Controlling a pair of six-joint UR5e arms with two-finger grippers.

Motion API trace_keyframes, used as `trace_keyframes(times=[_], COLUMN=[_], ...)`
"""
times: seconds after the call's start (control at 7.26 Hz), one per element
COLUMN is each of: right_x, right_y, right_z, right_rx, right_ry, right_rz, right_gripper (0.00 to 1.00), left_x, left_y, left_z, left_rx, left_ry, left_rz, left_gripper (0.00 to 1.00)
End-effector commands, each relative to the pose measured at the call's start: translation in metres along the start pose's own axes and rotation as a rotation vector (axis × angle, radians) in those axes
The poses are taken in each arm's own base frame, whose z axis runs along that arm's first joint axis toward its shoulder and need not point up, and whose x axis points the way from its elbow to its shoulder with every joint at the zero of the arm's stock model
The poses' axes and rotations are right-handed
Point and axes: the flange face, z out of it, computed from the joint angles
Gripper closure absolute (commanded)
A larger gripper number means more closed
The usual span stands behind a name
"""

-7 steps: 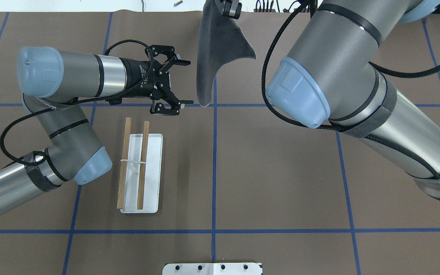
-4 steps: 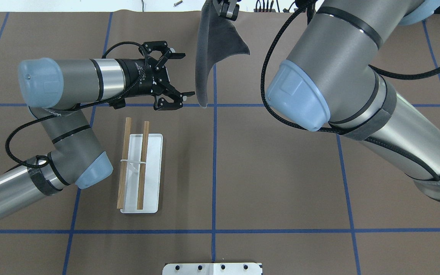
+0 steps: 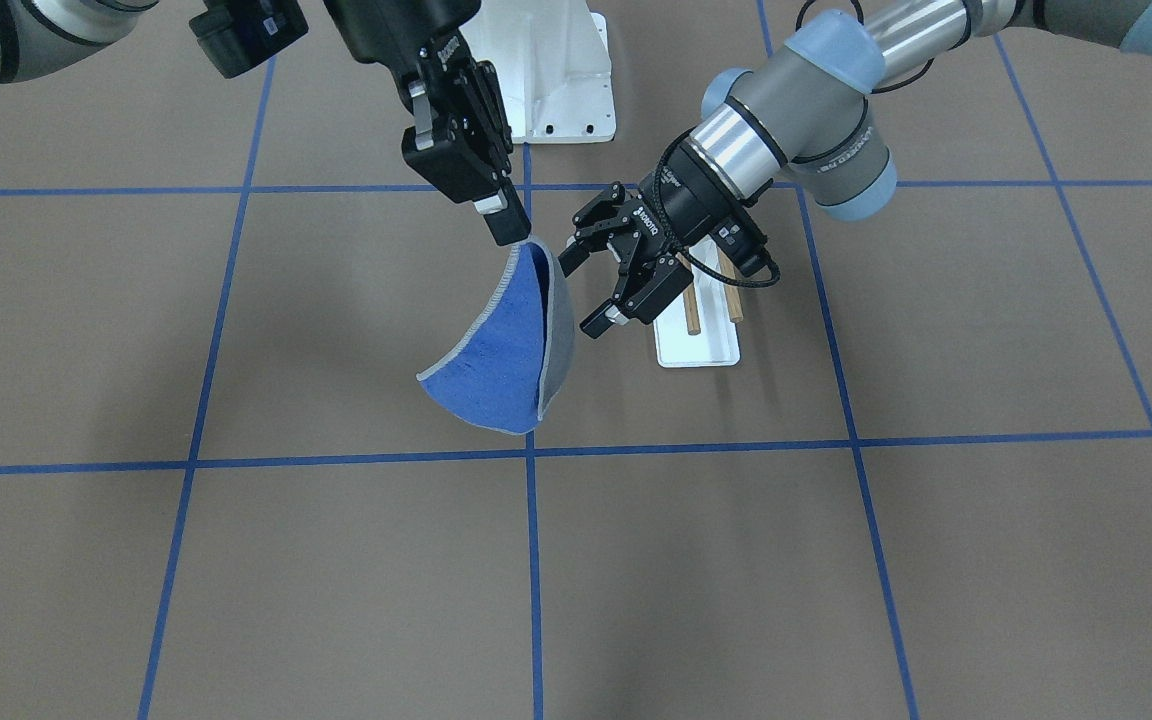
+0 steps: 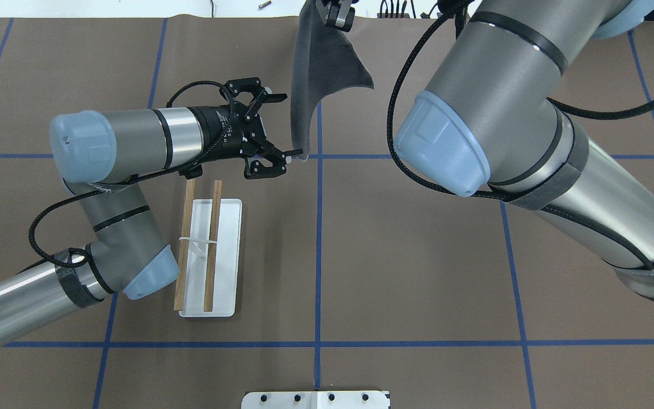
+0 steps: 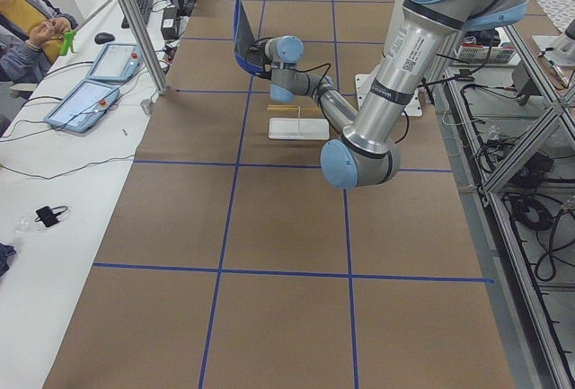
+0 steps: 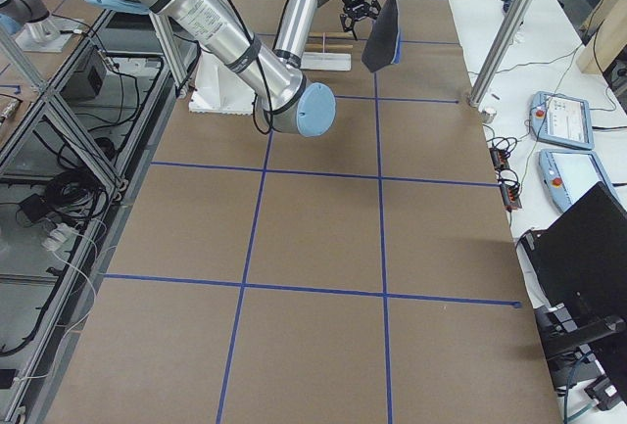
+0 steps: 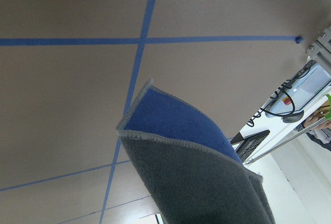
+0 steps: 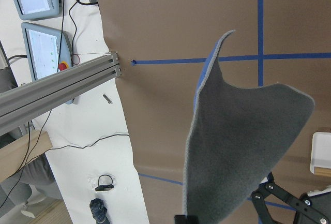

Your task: Hang towel on rack

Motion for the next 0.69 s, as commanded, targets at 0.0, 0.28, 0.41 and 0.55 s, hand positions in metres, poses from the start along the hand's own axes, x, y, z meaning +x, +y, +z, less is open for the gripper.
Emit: trace_keyframes(times=[0.0,0.28,0.41,0.55], right_x=[0.0035,0.0087,0.0097,0.0111], right_y=[-0.0013,-0.0048,-0.0060,-0.0050], right_z=[-0.0052,-0.0083,-0.0068,-0.0093], right_rx=[-0.010,-0.017,-0.014,-0.020], right_ry=[-0.001,0.002,0.004,0.004], right_rz=[0.003,0.003,0.002,0.000], right_gripper=[1.00,1.00,1.00,1.00], left_x=[-0.0030,-0.0030,-0.0030,-0.0011], left_y=[-0.0001,-0.0008,0.0000,0.0019], left_z=[0.0029,0.0038,0.0033,0.0024], left_rx=[-0.011,-0.012,-0.015,-0.018], left_ry=[0.026,0.027,0.027,0.054], left_rz=[-0.001,-0.002,-0.002,-0.028], left_gripper=[0.03,0.03,0.08,0.35])
